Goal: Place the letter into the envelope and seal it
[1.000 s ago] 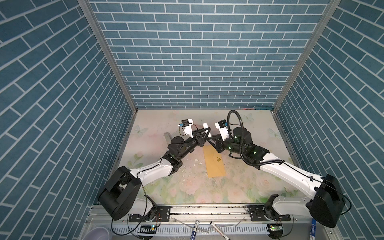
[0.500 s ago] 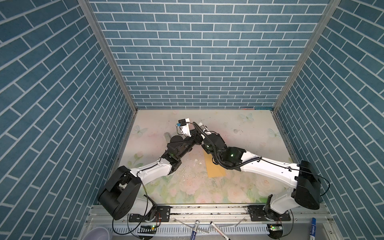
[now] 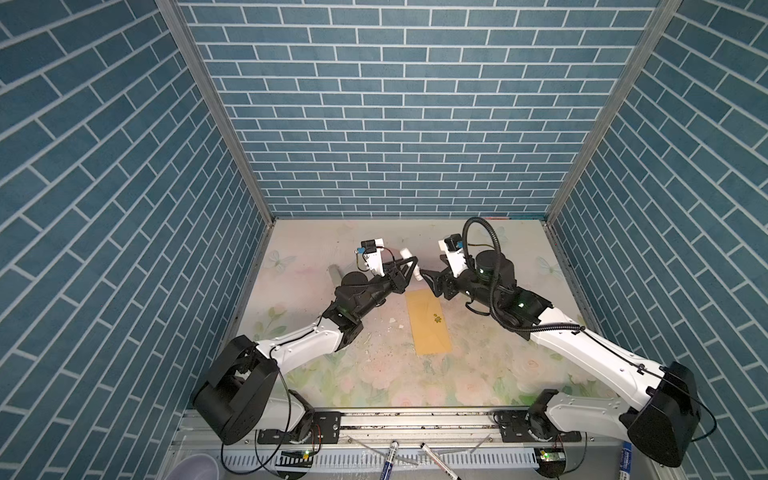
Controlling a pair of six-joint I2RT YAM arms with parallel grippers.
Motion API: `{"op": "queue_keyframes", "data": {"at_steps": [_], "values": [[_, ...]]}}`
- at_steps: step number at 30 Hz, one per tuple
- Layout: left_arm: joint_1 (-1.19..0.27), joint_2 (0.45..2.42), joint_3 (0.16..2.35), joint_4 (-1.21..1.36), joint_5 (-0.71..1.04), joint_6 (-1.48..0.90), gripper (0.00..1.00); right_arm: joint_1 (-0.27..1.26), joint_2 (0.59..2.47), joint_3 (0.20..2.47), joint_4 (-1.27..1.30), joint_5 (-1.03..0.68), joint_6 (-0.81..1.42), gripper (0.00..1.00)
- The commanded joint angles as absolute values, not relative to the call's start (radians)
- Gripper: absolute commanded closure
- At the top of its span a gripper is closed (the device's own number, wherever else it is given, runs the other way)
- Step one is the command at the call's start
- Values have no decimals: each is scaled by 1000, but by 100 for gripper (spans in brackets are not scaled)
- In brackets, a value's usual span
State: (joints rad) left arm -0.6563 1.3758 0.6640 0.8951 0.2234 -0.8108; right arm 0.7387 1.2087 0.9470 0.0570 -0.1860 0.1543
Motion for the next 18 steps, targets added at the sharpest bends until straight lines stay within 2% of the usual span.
{"op": "queue_keyframes", "data": {"at_steps": [1, 6, 14, 18], "values": [[-650, 1355, 675, 929, 264, -831, 100, 674, 1214, 884, 171, -577, 287, 22], [-650, 1355, 675, 948, 275, -853, 100, 587, 1272, 829, 379, -806, 465, 23], [-649, 1354, 680, 960, 285, -872, 100, 552, 1355, 794, 554, -879, 584, 34], [-649, 1354, 683, 957, 289, -876, 100, 549, 1380, 791, 622, -895, 626, 44]]}}
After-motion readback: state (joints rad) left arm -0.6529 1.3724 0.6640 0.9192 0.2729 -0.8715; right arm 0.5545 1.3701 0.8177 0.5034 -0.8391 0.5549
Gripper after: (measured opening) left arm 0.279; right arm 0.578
